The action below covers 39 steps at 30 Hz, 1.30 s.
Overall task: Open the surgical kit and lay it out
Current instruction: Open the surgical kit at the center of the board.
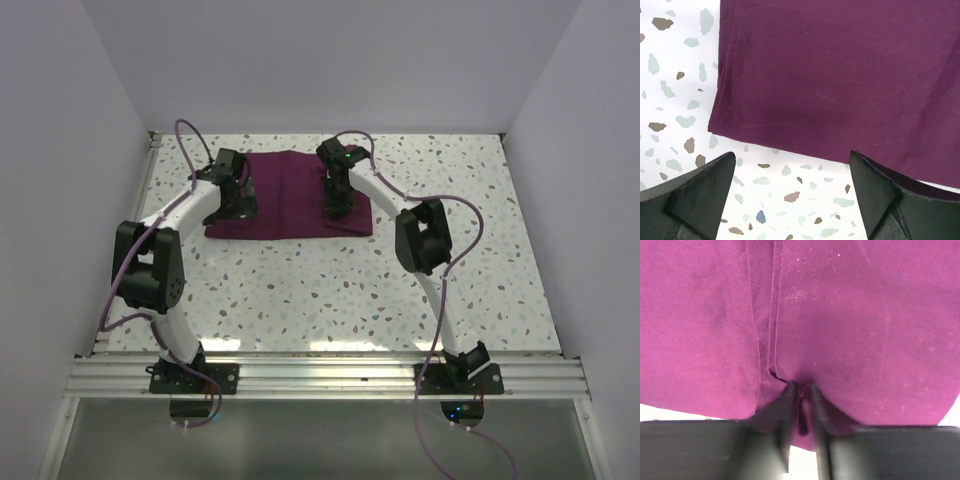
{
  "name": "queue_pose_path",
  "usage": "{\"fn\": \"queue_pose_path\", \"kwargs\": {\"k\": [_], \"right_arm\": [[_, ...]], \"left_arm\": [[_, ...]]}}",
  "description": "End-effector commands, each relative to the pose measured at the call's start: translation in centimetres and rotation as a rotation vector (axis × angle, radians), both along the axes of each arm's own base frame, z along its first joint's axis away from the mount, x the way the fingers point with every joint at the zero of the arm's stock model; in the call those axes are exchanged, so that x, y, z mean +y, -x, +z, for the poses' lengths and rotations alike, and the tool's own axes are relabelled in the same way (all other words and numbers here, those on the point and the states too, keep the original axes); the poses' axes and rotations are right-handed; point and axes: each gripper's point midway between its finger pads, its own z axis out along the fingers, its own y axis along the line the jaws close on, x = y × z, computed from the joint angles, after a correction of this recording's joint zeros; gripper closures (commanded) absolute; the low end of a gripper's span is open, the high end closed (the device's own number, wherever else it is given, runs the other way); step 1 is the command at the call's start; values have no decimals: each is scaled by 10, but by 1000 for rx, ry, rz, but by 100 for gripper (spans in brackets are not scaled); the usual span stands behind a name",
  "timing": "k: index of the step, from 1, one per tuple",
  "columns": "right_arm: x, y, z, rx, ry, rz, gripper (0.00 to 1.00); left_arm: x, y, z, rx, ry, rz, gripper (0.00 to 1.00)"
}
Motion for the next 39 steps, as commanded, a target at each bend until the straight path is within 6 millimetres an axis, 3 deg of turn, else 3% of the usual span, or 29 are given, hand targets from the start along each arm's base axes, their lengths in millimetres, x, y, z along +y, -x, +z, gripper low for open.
{"fn": "queue_pose_path", "kwargs": {"k": [1, 3, 8, 10, 11, 12, 13, 14, 16, 17, 19, 20, 22, 27, 31, 32, 33, 34, 35, 36, 39], "right_arm": [[-3, 9, -4, 33, 26, 21, 85], [-5, 8, 4, 25, 25, 29, 100], [-12, 4, 40, -42, 27, 31, 100], [-23, -1, 68, -93, 7, -1, 100], [-35, -4, 72, -97, 5, -32, 100], [-42, -6, 93, -133, -17, -55, 100], [-49, -9, 100, -154, -29, -82, 100], [-68, -12, 98, -146, -20, -125, 100], [-88, -17, 118, -195, -38, -177, 100], [-112, -17, 111, -181, -14, -222, 100], [-134, -18, 114, -194, 6, -268, 100], [-155, -16, 103, -171, 41, -307, 100], [-174, -12, 93, -148, 84, -338, 100], [-234, 15, 44, -37, 264, -463, 100], [-266, 37, 11, 68, 323, -580, 100], [-275, 41, 5, 89, 328, -604, 97], [-281, 43, 1, 105, 335, -619, 78], [-287, 44, 2, 106, 352, -630, 43], [-293, 46, 4, 104, 362, -642, 17], [-296, 45, 13, 80, 364, -644, 2], [-303, 44, 34, 24, 375, -648, 2]], "left_arm": [[-2, -14, 8, -52, 31, -6, 0], [-4, -15, 2, -38, 39, -6, 1], [-4, -14, -15, -2, 29, -1, 2], [-2, -11, -25, 21, 14, 6, 5], [0, -10, -28, 29, 10, 10, 7], [1, -9, -33, 40, 4, 14, 9], [1, -8, -36, 46, 0, 14, 11], [2, -7, -40, 53, -2, 16, 16], [3, -6, -47, 70, -10, 18, 20], [3, -5, -50, 77, -11, 19, 24], [4, -3, -55, 91, -16, 18, 27], [3, -3, -57, 96, -16, 16, 31], [2, -2, -59, 99, -13, 16, 33], [2, -3, -58, 109, -11, 13, 37], [3, -1, -54, 110, -13, 12, 37], [3, 2, -55, 116, -14, 11, 37], [2, 3, -55, 117, -13, 8, 37], [2, 4, -54, 119, -13, 8, 37], [3, 5, -53, 119, -12, 9, 37], [3, 6, -52, 117, -12, 7, 37], [3, 9, -51, 114, -13, 2, 37]]}}
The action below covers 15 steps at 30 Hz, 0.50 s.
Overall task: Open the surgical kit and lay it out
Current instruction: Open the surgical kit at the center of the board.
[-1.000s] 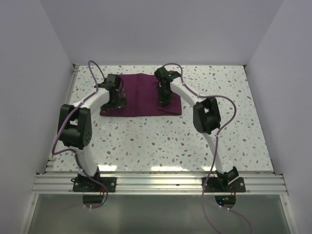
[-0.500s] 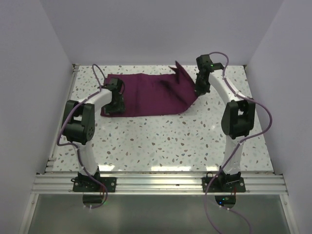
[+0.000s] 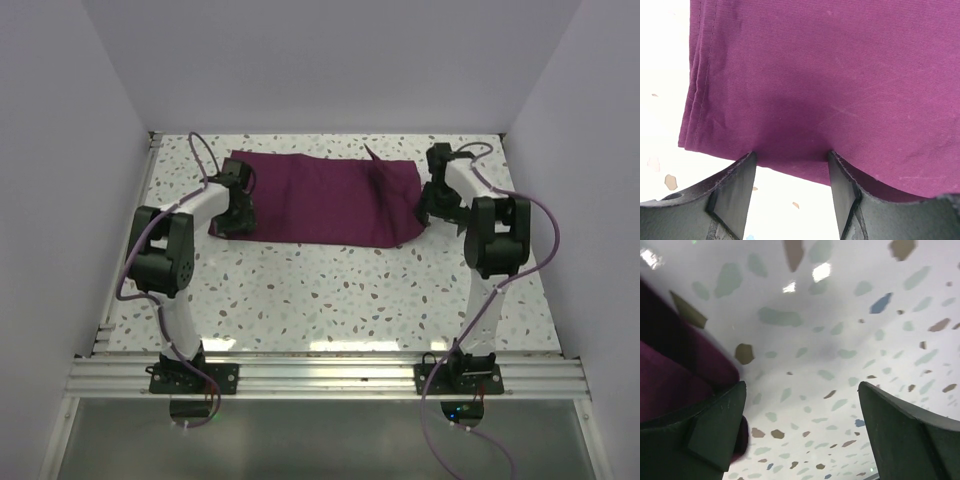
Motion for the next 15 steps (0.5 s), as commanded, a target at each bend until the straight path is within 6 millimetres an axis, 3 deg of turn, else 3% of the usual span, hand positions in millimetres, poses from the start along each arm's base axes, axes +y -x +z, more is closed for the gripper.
{"fn": "queue_pose_path", "kwargs": {"k": [1, 3, 4, 6, 8, 11, 13, 14, 15], "right_arm": [[-18, -5, 51, -134, 76, -22, 2], [-11, -4, 66, -179, 39, -15, 2], [-8, -10, 88, -260, 14, -13, 2], [11, -13, 104, -334, -90, 14, 2], [26, -29, 135, -469, -173, 42, 2], [55, -58, 165, -588, -294, 111, 2], [64, -70, 168, -584, -308, 133, 2], [68, -83, 181, -618, -316, 143, 2], [70, -93, 165, -584, -321, 132, 2]], "left_arm": [[6, 6, 6, -9, -12, 4, 37], [5, 7, 6, -10, -10, 1, 37], [6, 7, 5, -9, -9, 0, 37], [6, 9, 4, -5, -9, -3, 37], [5, 9, 4, -4, -6, -7, 38], [4, 8, 4, -6, 2, -10, 38], [2, 8, 3, -2, 9, -16, 38], [1, 7, 3, -3, 14, -17, 38], [-2, 6, 4, -5, 15, -24, 39]]}}
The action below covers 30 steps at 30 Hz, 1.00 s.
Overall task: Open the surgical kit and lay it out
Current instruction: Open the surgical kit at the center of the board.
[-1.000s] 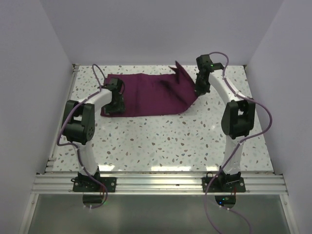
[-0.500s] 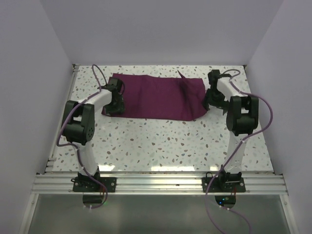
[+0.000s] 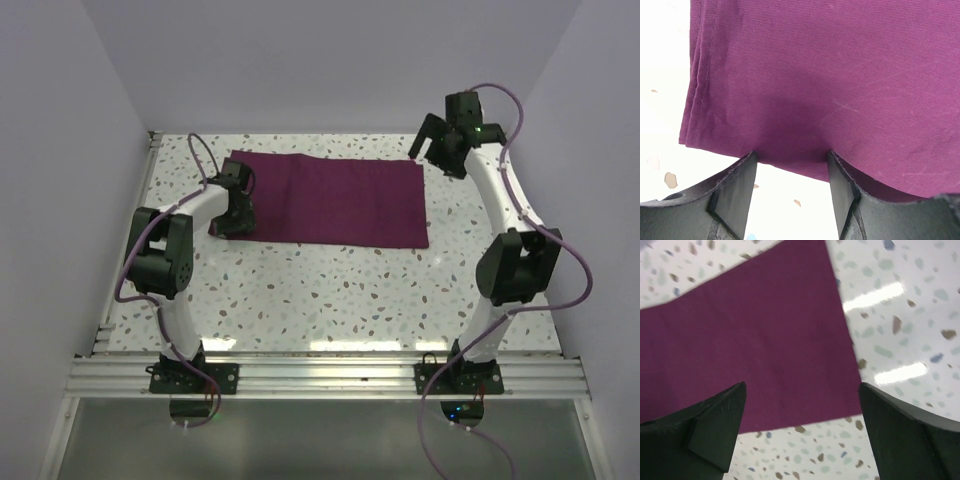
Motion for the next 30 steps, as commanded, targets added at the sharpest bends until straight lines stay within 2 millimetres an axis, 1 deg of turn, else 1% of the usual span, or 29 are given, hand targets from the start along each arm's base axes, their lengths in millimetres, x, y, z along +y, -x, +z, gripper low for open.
{"fn": "queue_pose_path", "kwargs": {"k": [1, 2, 3, 4, 5, 6, 7, 9, 10, 11, 13, 14, 15, 16, 17, 18, 19, 20, 21, 22, 23, 24, 25, 26, 27, 29, 30], "right_arm": [[23, -45, 5, -61, -72, 56, 2], [24, -52, 1, -59, -75, 55, 2], [26, -61, -19, -25, -76, 51, 2], [26, -67, -24, -20, -77, 44, 2], [27, -77, -22, -34, -80, 40, 2], [27, -84, -42, -2, -76, 31, 2], [26, -95, -37, -20, -71, 23, 2], [18, -107, -43, -25, -46, -11, 2], [15, -119, -51, -25, -35, -26, 2], [8, -125, -51, -36, -12, -52, 2], [-2, -140, -58, -53, 1, -87, 2], [-5, -143, -60, -57, 7, -99, 2], [-13, -148, -62, -68, 19, -130, 3], [-18, -154, -62, -88, 22, -146, 4], [-21, -157, -69, -87, 23, -155, 6], [-25, -161, -70, -101, 24, -164, 9], [-31, -168, -72, -123, 24, -175, 10], [-33, -170, -80, -117, 28, -182, 11], [-34, -174, -85, -120, 29, -182, 13], [-39, -179, -83, -137, 27, -191, 14], [-41, -182, -86, -137, 24, -197, 16], [-42, -183, -102, -116, 19, -201, 19], [-44, -186, -102, -123, 19, -206, 19], [-45, -187, -108, -119, 18, -211, 20], [-45, -189, -116, -116, 17, -213, 24], [-46, -189, -126, -103, 17, -217, 26], [-46, -190, -136, -91, 13, -220, 27]], "left_arm": [[-2, 2, 6, 2, 9, -24, 39], [-2, 2, 6, 2, 8, -25, 39], [-4, 2, 7, 1, 10, -30, 39], [-5, 3, 7, 1, 16, -34, 39], [-6, 3, 9, -4, 23, -33, 39], [-8, 5, 10, -4, 31, -32, 39], [-11, 8, 8, 4, 46, -38, 40], [-16, 10, 13, -7, 64, -40, 40], [-19, 14, 13, -1, 72, -47, 41], [-23, 15, 18, -14, 78, -51, 41], [-30, 20, 26, -20, 80, -69, 41], [-34, 21, 28, -24, 83, -75, 41], [-40, 24, 31, -26, 84, -92, 41], [-41, 27, 33, -23, 78, -94, 41], [-43, 29, 39, -37, 81, -94, 41], [-47, 32, 41, -37, 79, -105, 41], [-46, 37, 47, -46, 77, -103, 41], [-46, 41, 48, -48, 77, -100, 41], [-46, 43, 51, -53, 76, -100, 41], [-43, 50, 53, -54, 72, -96, 41], [-42, 53, 55, -57, 72, -89, 41], [-40, 56, 55, -56, 67, -84, 41], [-37, 62, 55, -52, 63, -79, 41], [-36, 65, 55, -52, 62, -73, 41], [-34, 71, 52, -36, 57, -71, 41], [-33, 75, 52, -36, 58, -62, 41], [-32, 77, 52, -31, 57, -58, 41]]}}
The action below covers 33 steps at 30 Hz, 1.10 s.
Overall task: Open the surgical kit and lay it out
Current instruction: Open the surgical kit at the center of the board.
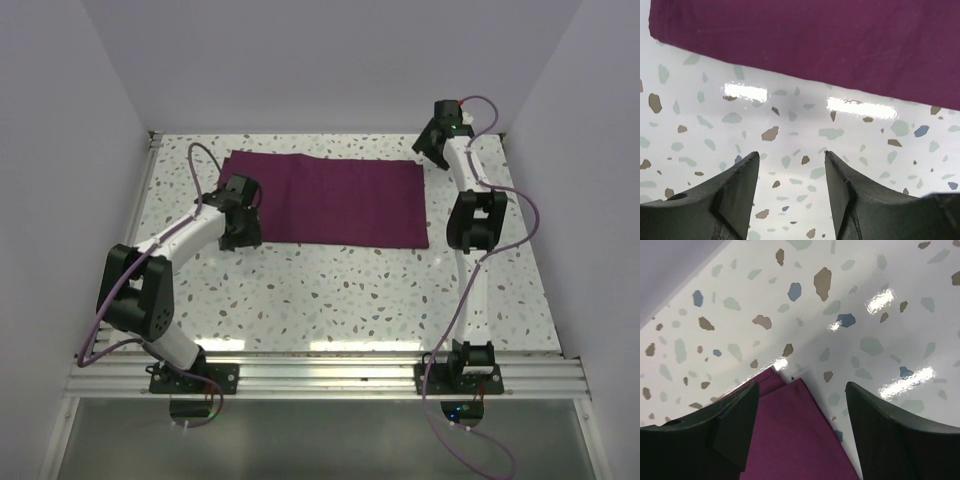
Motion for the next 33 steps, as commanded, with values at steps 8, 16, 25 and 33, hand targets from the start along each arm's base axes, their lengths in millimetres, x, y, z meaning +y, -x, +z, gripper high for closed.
{"fn": "queue_pose_path", "kwargs": {"k": [8, 16, 25, 33], "right_arm": [[8, -15, -38, -4, -32, -9, 39], [13, 4, -67, 80, -52, 4, 63], [15, 20, -83, 139, -58, 19, 77], [23, 27, -90, 162, -89, 34, 95]], "left_arm": [[15, 29, -3, 32, -25, 72, 41], [16, 31, -2, 30, -29, 84, 41], [14, 39, -3, 38, -29, 80, 41], [17, 46, 1, 34, -35, 83, 41]]}}
